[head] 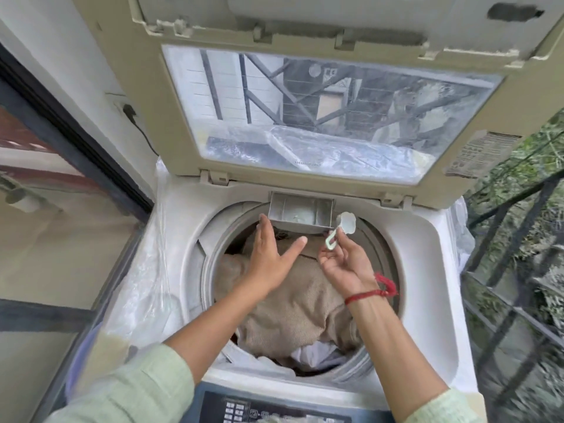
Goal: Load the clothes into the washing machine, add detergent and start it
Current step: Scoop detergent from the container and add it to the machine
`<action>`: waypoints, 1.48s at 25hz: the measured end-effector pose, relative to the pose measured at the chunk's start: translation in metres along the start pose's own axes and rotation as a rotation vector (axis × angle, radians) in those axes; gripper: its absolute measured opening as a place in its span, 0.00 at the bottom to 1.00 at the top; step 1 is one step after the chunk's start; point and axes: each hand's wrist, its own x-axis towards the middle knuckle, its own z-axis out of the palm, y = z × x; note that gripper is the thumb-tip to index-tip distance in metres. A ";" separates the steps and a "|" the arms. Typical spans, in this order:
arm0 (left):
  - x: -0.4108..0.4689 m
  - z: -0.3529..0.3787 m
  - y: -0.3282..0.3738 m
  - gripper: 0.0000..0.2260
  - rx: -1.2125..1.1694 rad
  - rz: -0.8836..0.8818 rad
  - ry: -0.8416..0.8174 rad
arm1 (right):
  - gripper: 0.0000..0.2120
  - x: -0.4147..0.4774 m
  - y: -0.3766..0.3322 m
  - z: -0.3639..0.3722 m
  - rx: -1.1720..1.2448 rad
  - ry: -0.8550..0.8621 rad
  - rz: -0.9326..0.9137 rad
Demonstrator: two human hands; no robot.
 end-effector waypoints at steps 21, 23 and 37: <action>0.050 0.024 0.033 0.52 -0.196 0.037 0.066 | 0.02 0.019 0.011 0.017 0.032 -0.173 -0.080; 0.052 0.030 0.042 0.51 -0.261 0.014 0.071 | 0.01 0.022 0.014 0.020 0.037 -0.191 -0.073; -0.032 -0.032 -0.029 0.24 0.218 0.221 -0.062 | 0.07 -0.051 0.014 -0.027 -0.531 -0.087 -0.043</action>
